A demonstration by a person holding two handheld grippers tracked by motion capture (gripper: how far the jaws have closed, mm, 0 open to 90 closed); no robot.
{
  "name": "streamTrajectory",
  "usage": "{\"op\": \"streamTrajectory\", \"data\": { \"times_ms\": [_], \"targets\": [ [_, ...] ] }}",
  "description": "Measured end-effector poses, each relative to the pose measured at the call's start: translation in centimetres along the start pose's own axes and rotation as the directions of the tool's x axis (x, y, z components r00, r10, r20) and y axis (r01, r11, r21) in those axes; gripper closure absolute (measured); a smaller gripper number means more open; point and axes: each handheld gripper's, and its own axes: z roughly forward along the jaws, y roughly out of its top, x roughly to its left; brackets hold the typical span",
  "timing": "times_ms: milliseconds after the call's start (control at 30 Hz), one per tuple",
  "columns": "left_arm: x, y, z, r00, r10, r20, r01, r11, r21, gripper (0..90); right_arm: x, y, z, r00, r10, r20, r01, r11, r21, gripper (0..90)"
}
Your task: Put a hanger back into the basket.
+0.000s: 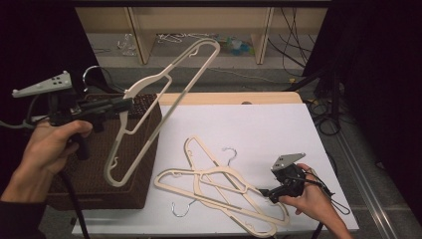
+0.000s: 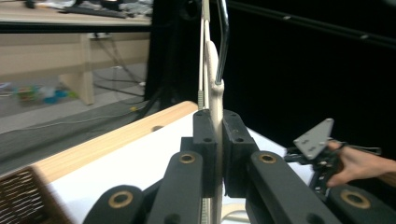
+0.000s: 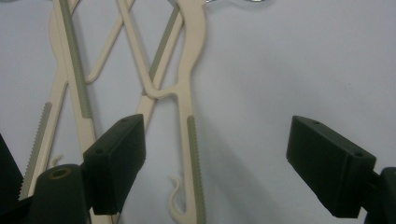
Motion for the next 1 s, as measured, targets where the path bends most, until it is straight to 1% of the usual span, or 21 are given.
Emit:
{"op": "streamTrajectory", "data": {
  "times_ms": [33, 67, 100, 133, 167, 233, 267, 300, 400, 433, 500, 567, 633, 733, 800, 833, 867, 900, 933, 967, 1000],
  "targets": [
    [0.5, 0.0, -0.3, 0.9999, 0.005, -0.013, -0.005, 1.0000, 0.003, 85.7, -0.1, 0.0, 0.1, 0.9999, -0.015, 0.006, 0.015, 1.000, -0.008, 21.0],
    [0.8, 0.0, -0.5, 0.9998, 0.007, -0.019, -0.007, 1.0000, 0.005, 85.7, -0.2, -0.1, 0.1, 0.9999, -0.014, 0.002, 0.014, 1.000, -0.012, 21.2],
    [1.5, -0.1, -1.0, 0.9995, 0.013, -0.030, -0.012, 0.9999, 0.012, 85.7, -0.1, -0.2, 0.0, 0.9999, 0.014, 0.000, -0.014, 1.000, 0.003, 21.3],
    [1.5, -0.1, -1.0, 0.9995, 0.013, -0.030, -0.012, 0.9999, 0.012, 85.7, -0.1, -0.2, 0.0, 0.9999, 0.014, 0.000, -0.014, 1.000, 0.003, 21.3],
    [2.0, -0.2, -1.3, 0.9988, 0.018, -0.046, -0.017, 0.9997, 0.017, 85.7, -0.3, -0.2, 0.0, 0.9999, -0.011, 0.006, 0.011, 1.000, -0.004, 21.3],
    [3.1, -0.5, -2.1, 0.9965, 0.029, -0.078, -0.027, 0.9991, 0.032, 85.6, -0.3, -0.3, 0.0, 0.9999, -0.011, 0.008, 0.011, 1.000, -0.011, 21.3],
    [3.4, -0.7, -2.3, 0.9962, 0.028, -0.082, -0.025, 0.9990, 0.037, 85.7, -0.3, -0.2, -0.1, 1.0000, 0.004, 0.001, -0.004, 1.000, 0.006, 21.3],
    [4.0, -0.9, -2.6, 0.9954, 0.032, -0.091, -0.028, 0.9987, 0.044, 85.6, -0.2, -0.3, 0.0, 1.0000, 0.003, 0.007, -0.003, 1.000, -0.007, 21.3],
    [5.6, -1.8, -3.5, 0.9931, 0.014, -0.117, -0.006, 0.9980, 0.062, 85.7, -0.1, -0.3, 0.1, 0.9999, 0.000, 0.014, 0.000, 1.000, -0.004, 21.7],
    [6.1, -2.2, -3.8, 0.9921, 0.018, -0.124, -0.009, 0.9968, 0.079, 85.6, -0.1, -0.3, 0.0, 1.0000, -0.001, 0.000, 0.001, 1.000, 0.008, 21.7],
    [6.8, -3.0, -4.2, 0.9918, -0.005, -0.128, 0.017, 0.9955, 0.093, 85.7, -0.2, -0.3, 0.1, 1.0000, -0.005, 0.002, 0.005, 1.000, 0.010, 21.8],
    [7.5, -3.5, -4.6, 0.9896, 0.011, -0.144, 0.005, 0.9944, 0.105, 85.6, 0.0, -0.4, 0.2, 0.9999, 0.010, 0.005, -0.010, 1.000, 0.008, 22.1],
    [8.2, -4.0, -5.1, 0.9854, 0.040, -0.165, -0.019, 0.9923, 0.123, 85.7, 0.0, -0.4, 0.2, 1.0000, 0.008, 0.003, -0.008, 1.000, 0.009, 22.2],
    [9.4, -4.9, -5.7, 0.9806, 0.060, -0.187, -0.032, 0.9880, 0.151, 85.7, 0.0, -0.3, 0.1, 1.0000, 0.000, -0.003, 0.000, 1.000, 0.018, 22.1],
    [9.6, -5.1, -5.8, 0.9789, 0.065, -0.194, -0.034, 0.9866, 0.160, 85.7, 0.0, -0.3, 0.1, 1.0000, 0.002, -0.004, -0.002, 1.000, 0.018, 22.1],
    [9.9, -5.3, -5.8, 0.9761, 0.076, -0.204, -0.039, 0.9835, 0.177, 85.7, 0.1, -0.3, 0.0, 0.9998, 0.014, -0.010, -0.014, 1.000, 0.027, 22.1],
    [10.4, -5.8, -5.9, 0.9691, 0.097, -0.227, -0.050, 0.9772, 0.206, 85.7, -0.1, -0.4, 0.2, 0.9998, -0.020, -0.006, 0.020, 1.000, 0.012, 22.1],
    [10.4, -5.8, -5.9, 0.9691, 0.097, -0.227, -0.050, 0.9772, 0.206, 85.7, -0.1, -0.4, 0.2, 0.9998, -0.020, -0.006, 0.020, 1.000, 0.012, 22.1],
    [10.8, -6.0, -5.9, 0.9617, 0.110, -0.251, -0.054, 0.9735, 0.222, 85.7, -0.1, -0.4, 0.2, 0.9998, -0.019, -0.004, 0.019, 1.000, 0.014, 22.1],
    [11.1, -6.2, -6.0, 0.9575, 0.118, -0.263, -0.056, 0.9716, 0.230, 85.7, -0.1, -0.4, 0.1, 0.9998, -0.020, -0.007, 0.020, 1.000, 0.013, 22.2],
    [11.3, -6.5, -6.0, 0.9599, 0.095, -0.264, -0.032, 0.9717, 0.234, 85.7, -0.1, -0.4, 0.1, 0.9998, -0.019, -0.005, 0.019, 1.000, 0.010, 22.1]
  ]
}}
